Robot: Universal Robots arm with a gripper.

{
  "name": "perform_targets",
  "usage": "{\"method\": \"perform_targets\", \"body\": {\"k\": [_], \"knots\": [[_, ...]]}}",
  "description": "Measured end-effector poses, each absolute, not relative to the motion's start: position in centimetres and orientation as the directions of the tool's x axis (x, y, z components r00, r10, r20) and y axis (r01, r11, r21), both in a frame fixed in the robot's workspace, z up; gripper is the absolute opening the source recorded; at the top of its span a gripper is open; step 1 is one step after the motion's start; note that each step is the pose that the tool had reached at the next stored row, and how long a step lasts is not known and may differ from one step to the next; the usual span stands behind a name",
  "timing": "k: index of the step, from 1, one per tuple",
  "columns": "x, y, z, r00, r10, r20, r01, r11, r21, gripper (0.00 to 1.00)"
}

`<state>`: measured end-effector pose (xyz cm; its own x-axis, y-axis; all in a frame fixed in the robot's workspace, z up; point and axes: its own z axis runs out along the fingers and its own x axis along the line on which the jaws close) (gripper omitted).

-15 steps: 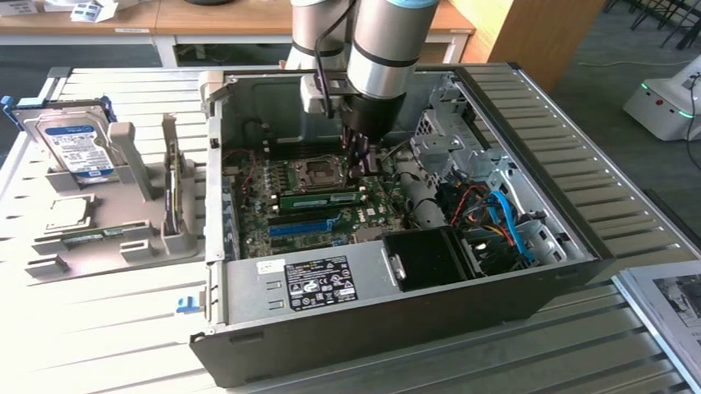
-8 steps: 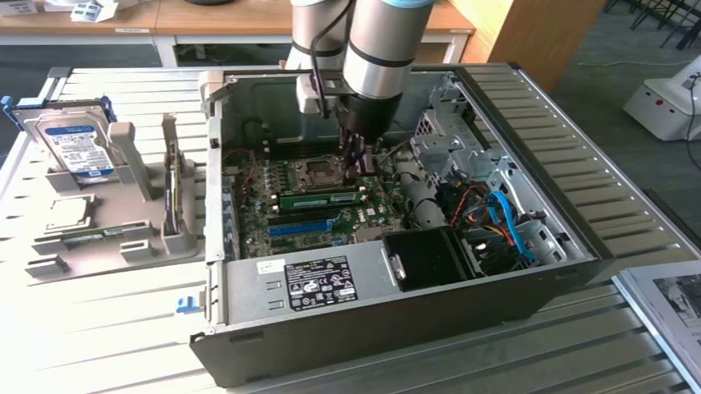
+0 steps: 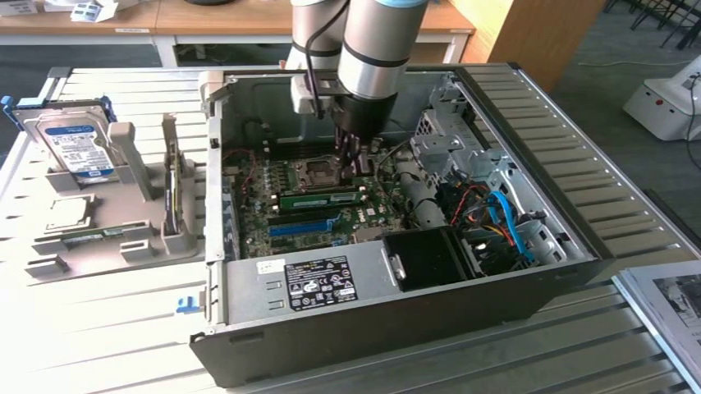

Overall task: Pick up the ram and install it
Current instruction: 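Press down the ram until it locks into place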

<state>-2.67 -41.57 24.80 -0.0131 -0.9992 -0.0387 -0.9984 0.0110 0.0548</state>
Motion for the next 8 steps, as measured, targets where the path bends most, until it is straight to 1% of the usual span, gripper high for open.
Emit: {"method": "perform_targets", "body": {"k": [8], "knots": [[-3.5,-41.57,24.8,-0.013,-0.999,-0.039,-0.998,0.011,0.055,0.1]]}}
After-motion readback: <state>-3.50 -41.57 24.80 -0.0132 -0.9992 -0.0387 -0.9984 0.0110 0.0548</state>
